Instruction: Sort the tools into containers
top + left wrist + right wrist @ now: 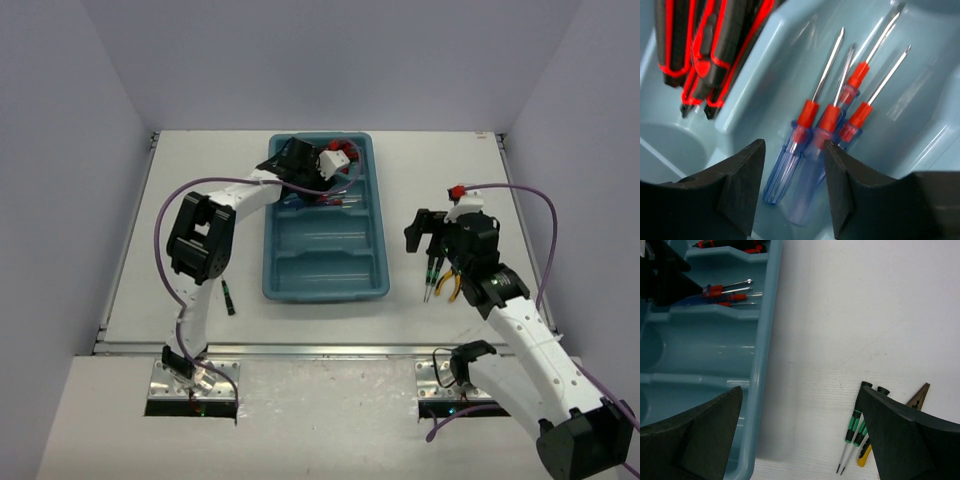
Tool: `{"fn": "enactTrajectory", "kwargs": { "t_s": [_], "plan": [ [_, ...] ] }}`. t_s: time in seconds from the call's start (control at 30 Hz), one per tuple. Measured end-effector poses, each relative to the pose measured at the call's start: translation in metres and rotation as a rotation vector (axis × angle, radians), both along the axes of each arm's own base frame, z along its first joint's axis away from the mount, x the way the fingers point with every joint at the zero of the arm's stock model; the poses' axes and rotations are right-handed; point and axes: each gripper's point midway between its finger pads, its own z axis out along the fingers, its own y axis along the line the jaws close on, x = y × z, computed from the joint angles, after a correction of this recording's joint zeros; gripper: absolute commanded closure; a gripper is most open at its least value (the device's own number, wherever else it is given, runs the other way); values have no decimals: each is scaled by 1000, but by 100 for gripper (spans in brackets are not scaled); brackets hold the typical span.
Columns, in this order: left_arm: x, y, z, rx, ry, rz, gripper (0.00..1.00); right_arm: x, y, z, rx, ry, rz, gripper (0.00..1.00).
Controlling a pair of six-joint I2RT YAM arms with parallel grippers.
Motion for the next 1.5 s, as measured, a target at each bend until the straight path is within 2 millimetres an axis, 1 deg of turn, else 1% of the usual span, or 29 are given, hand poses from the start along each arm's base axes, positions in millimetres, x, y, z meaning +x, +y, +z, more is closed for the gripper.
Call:
{"fn": "enactTrajectory", "kwargs": {
  "t_s": [0.03,0.07,0.13,0.2,0.27,0.37,0.4,0.43,0.47,0.53,0.57,0.6,0.63,0.67,0.7,0.73,0.77,0.83,0.97,1.03,1.1,1.13,1.2,1.27,1.3,1.37,1.4,1.5],
  "plan": [
    [-1,-3,3,2,-7,0,11,0,0,-2,-1,9,1,1],
    [-2,-6,6,4,-14,0,0,0,1,-4,-3,19,2,1],
    [-6,-10,16,1,-23,19,0,0,0,-9,-8,41,1,1],
    [-9,-9,32,-19,-21,85,0,2,-2,-13,-18,67,-20,1],
    [-10,-8,58,-61,-36,166,0,4,-7,-17,-29,97,-57,1],
    [-18,13,105,-232,-14,431,0,6,-19,-26,-67,154,-133,1],
    [-22,22,121,-317,2,515,0,7,-22,-29,-80,174,-149,1],
    [-28,37,135,-414,26,599,0,6,-25,-32,-96,199,-165,1],
    [-35,58,144,-490,55,682,0,7,-28,-35,-111,222,-181,1],
    [-51,101,149,-590,101,847,0,8,-33,-38,-137,251,-210,1],
    [-57,128,148,-630,101,950,0,8,-37,-40,-147,266,-231,1],
    [-66,157,141,-652,96,1061,0,7,-41,-43,-154,287,-250,1],
    [-81,180,132,-653,104,1154,0,7,-45,-46,-157,313,-273,1],
    [-99,196,122,-644,116,1225,0,8,-50,-50,-158,339,-296,1],
    [-118,207,114,-632,130,1281,0,8,-54,-54,-157,360,-316,1],
    [-136,213,112,-629,138,1313,0,9,-58,-58,-156,381,-337,2],
    [-150,215,113,-634,139,1328,0,9,-63,-62,-154,402,-359,5],
    [-168,213,128,-677,112,1302,0,10,-69,-71,-152,443,-386,12],
    [-192,200,168,-775,50,1148,0,13,-71,-96,-164,542,-396,40],
    [-203,199,180,-784,11,1096,0,13,-68,-112,-169,594,-383,45],
    [-214,201,183,-783,-20,1066,0,12,-64,-126,-167,639,-366,46],
    [-220,202,182,-785,-39,1051,0,11,-62,-133,-166,658,-359,46],
    [-231,204,172,-782,-60,1029,0,12,-60,-146,-165,690,-347,48],
    [-240,205,157,-767,-58,1023,0,11,-58,-159,-169,729,-339,50],
    [-245,206,142,-745,-41,1028,0,11,-57,-166,-172,746,-336,52],
    [-250,207,130,-727,-34,1038,0,11,-58,-173,-185,767,-337,54],
    [-250,207,126,-718,-26,1043,0,13,-56,-173,-176,763,-331,54],
    [-248,206,124,-713,-25,1040,0,18,-52,-177,-157,756,-319,55]
  ]
}}
